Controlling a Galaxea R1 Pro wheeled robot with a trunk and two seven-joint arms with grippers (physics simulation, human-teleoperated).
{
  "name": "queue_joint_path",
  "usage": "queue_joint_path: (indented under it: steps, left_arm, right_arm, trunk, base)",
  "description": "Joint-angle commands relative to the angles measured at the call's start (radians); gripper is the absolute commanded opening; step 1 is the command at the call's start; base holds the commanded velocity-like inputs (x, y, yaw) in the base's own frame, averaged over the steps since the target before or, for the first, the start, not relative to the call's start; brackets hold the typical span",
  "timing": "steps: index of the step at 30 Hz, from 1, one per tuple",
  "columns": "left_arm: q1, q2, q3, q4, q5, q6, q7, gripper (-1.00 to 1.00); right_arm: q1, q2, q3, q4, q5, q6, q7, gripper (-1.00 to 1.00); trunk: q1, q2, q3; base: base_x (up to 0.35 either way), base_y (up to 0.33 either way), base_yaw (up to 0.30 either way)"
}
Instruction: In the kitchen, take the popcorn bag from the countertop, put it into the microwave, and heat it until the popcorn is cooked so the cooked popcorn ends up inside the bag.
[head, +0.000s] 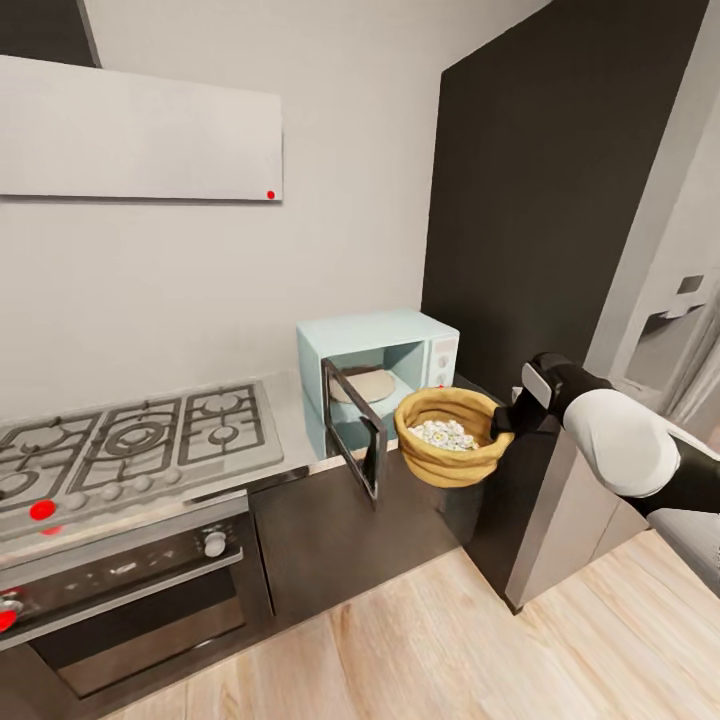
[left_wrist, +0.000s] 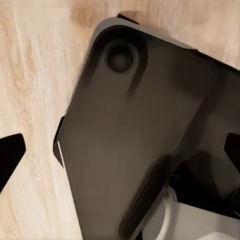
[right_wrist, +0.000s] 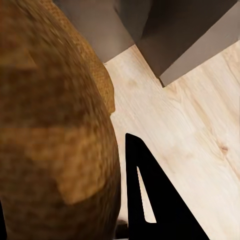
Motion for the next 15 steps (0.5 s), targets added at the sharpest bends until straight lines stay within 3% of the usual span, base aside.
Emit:
queue_joint_path:
  steps: [1,4,15]
  left_arm:
    - [0.0,0.0,0.001,-0.001,0.003,-0.002,0.003,1.0]
    - [0.0,0.0,0.001,-0.001,0.004,-0.002,0.002,1.0]
    - [0.0,0.0,0.001,-0.001,0.002,-0.002,0.002,1.0]
  right_arm:
    - [-0.001,0.006,-0.008,-0.008,0.009,0.003,0.001,-1.0]
    - [-0.001,0.021,-0.007,-0.043,0.01,0.003,0.001,-1.0]
    - [-0.001,0.033,-0.006,-0.048,0.011,0.003,0.001,-1.0]
  trunk:
    - [0.0,-0.001,-0.001]
    - [0.0,-0.001,-0.001]
    - [0.0,-0.001,-0.001]
  base:
    - [0.06,0.007,0.0]
    - [0.222,0.002,0.0]
    - [0.302,0.008,0.0]
